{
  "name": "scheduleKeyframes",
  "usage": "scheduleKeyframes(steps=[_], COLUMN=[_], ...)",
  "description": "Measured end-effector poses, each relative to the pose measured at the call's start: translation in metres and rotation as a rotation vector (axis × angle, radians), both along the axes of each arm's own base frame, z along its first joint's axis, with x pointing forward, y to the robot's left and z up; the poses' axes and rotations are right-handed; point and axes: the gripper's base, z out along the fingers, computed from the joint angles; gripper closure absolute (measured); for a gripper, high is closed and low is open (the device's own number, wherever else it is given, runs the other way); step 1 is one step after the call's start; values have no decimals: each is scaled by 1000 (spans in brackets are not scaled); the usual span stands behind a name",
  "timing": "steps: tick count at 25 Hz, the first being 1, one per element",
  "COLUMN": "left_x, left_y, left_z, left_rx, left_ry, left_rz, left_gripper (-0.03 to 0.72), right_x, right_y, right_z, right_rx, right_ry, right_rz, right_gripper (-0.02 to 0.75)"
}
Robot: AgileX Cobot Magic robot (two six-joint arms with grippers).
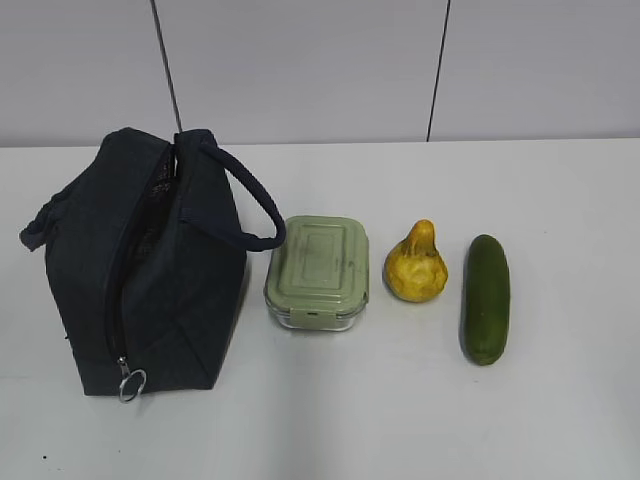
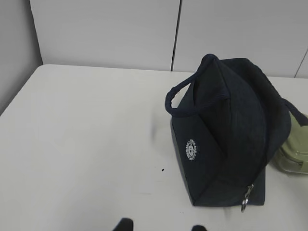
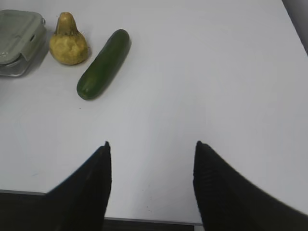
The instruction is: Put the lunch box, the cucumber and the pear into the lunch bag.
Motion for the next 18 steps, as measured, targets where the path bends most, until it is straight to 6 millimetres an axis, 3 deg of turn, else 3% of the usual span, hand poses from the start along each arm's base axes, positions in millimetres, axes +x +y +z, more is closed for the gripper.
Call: scheduleKeyframes(steps=[5, 9, 13, 18], left_x=[0, 8, 36, 90], left_y=[-3, -8, -14, -32], left_z=[0, 9, 36, 61], left_rx=[-34, -82, -89, -74], left_ry=[1, 1, 13, 145], left_rz=[-43, -131, -185, -257], left_gripper=[452, 449, 437, 400], right_x=[3, 17, 52, 108], right_y=[2, 5, 8, 9], right_z=[1, 11, 23, 31], right_rx=[22, 65, 134, 166], right_ry=[14, 1, 2, 73], right_rz=[15, 35, 44, 58], right_gripper=[311, 311, 311, 311])
